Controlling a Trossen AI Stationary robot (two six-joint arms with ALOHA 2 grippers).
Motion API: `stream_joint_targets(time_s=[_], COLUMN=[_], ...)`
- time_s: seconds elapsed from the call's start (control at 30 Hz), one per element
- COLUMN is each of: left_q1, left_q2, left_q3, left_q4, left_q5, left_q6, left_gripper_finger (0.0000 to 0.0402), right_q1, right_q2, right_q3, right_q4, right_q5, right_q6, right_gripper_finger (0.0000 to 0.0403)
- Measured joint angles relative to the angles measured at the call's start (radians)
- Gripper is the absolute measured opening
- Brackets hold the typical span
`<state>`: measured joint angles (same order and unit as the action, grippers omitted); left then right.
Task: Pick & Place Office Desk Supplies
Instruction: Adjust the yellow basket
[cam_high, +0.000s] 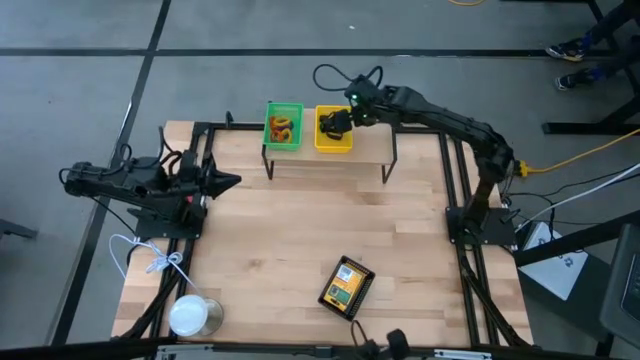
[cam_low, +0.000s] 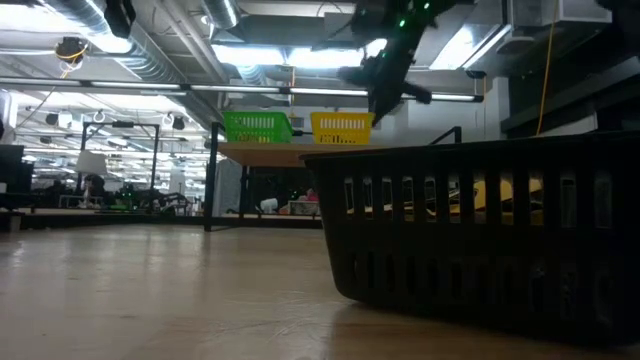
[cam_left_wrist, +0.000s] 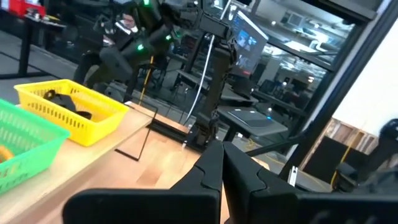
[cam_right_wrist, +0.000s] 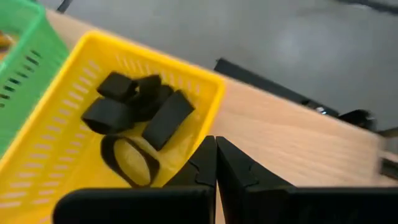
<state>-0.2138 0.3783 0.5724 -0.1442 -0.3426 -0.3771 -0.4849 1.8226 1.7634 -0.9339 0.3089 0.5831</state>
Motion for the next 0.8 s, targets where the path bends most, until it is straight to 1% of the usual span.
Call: stream_joint_targets(time_s=[0.17,0.43,0.47,0.6,0.8], left_q1=[0.000,0.000,0.000,0.000,0.000], left_q2=[0.000,0.000,0.000,0.000,0.000], left_q3=[0.000,0.000,0.000,0.000,0.000], left_q4=[-0.035,-0.043,-0.043,-0.043,-0.042], left_q5=[-0.015,-0.025,-0.026,-0.028,-0.028], left_q6=[-0.033,-0.058,-0.058,-0.058,-0.058], left_gripper_finger=[0.0002,0.0005,0.0004,0.0001,0.0005], right_q1=[-0.011,-0.013,-0.014,-0.015,0.020], right_q2=[0.054,0.053,0.051,0.046,0.045], right_q3=[-0.001,-0.001,-0.001,-0.001,-0.001], right_q4=[0.021,0.022,0.022,-0.019,-0.131], right_q5=[-0.041,-0.044,-0.059,-0.175,-0.198], right_q6=[-0.001,-0.006,-0.008,0.006,0.038], right_gripper_finger=[0.0001,0.0000,0.0000,0.0000,0.0000])
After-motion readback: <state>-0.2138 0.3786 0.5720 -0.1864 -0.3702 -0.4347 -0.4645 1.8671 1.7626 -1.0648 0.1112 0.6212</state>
